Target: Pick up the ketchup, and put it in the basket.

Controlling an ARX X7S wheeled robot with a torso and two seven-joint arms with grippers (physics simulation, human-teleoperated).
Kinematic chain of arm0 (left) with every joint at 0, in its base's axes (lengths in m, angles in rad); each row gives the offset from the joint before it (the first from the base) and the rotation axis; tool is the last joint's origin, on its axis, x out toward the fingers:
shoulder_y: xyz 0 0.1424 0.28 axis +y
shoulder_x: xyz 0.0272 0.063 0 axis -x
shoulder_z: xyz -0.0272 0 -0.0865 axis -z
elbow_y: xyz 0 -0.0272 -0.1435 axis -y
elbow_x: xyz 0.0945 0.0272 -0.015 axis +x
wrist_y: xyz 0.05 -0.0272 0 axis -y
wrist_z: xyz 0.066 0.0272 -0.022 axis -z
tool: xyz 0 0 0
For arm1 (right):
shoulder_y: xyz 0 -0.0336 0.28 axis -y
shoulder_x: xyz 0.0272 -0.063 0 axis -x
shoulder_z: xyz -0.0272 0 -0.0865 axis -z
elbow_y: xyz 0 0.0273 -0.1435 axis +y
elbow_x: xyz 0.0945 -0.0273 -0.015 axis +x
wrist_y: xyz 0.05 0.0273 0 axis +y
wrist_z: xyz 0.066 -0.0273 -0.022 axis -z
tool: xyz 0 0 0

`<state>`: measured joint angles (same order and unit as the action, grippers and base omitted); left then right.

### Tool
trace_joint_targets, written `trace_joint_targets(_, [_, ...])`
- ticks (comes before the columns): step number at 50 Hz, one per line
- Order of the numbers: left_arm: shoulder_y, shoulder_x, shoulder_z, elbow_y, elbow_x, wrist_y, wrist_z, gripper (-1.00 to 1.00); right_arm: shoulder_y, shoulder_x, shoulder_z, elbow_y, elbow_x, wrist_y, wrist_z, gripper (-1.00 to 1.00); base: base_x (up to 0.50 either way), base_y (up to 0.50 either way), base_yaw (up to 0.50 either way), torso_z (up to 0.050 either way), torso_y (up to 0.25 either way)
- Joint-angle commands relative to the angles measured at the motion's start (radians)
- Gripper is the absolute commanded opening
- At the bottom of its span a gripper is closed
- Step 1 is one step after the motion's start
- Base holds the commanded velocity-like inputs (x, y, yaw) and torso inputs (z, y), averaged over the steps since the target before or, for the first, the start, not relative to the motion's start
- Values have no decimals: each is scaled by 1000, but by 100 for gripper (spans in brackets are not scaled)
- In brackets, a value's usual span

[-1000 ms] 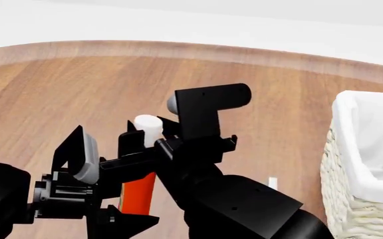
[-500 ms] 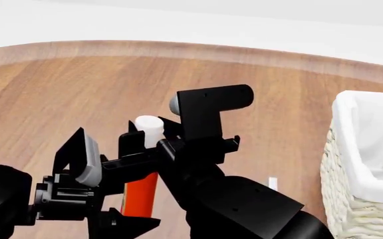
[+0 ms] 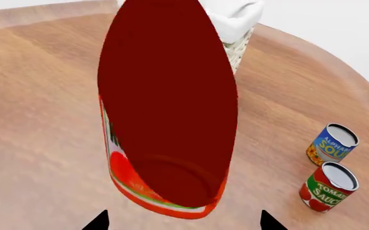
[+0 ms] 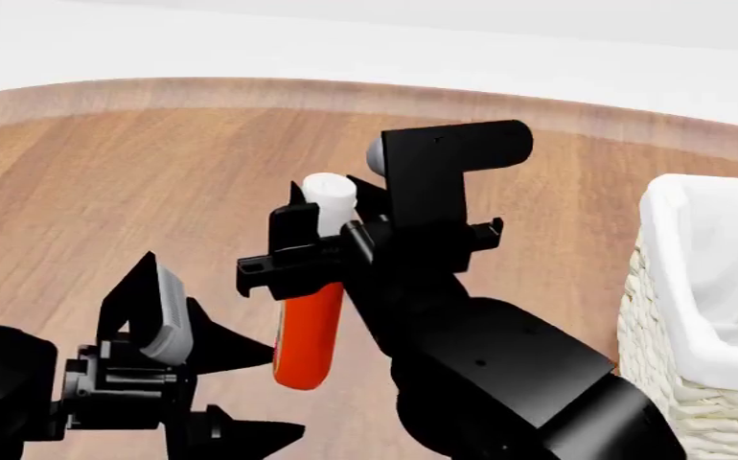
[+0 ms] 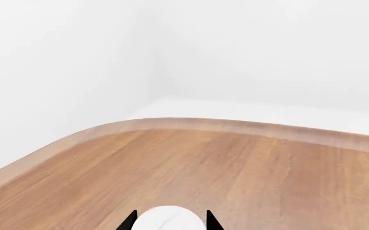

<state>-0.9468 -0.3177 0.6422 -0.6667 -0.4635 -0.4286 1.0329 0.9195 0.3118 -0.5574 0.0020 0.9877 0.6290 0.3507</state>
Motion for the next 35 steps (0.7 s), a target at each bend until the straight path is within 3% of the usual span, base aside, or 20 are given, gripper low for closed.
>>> trace_joint_targets(1, [-5, 32, -54, -72, 9, 50, -5, 100, 57, 23, 67, 38, -70, -21, -22, -100, 0, 0, 0, 0, 0])
trace_joint_targets(10, [36, 18, -72, -53, -3, 81, -22, 100, 137, 86, 107, 77, -76, 2, -14, -100, 0, 0, 0, 2, 1])
trace_joint_targets(13, [11, 51, -107, -155, -6, 114, -68, 100, 158, 104, 117, 88, -79, 14, -2, -100, 0, 0, 0, 0, 0])
trace_joint_targets(18, [80, 26, -131, -36, -43, 90, -101, 100, 209, 139, 126, 129, -118, -19, -36, -100, 0, 0, 0, 0, 0])
trace_joint_targets(26, [82, 113, -199, -201, 70, 269, -485, 100, 357, 182, 105, 274, -200, -8, -73, -100, 1, 0, 0, 0, 0])
trace_joint_targets(29, [139, 102, -231, -99, 55, 275, -564, 100, 410, 206, 45, 326, -276, -4, -101, -100, 0, 0, 0, 0, 0])
trace_joint_targets(35, [237, 76, -271, 86, 20, 207, -686, 100, 455, 240, 70, 373, -282, 1, -98, -100, 0, 0, 0, 0, 0])
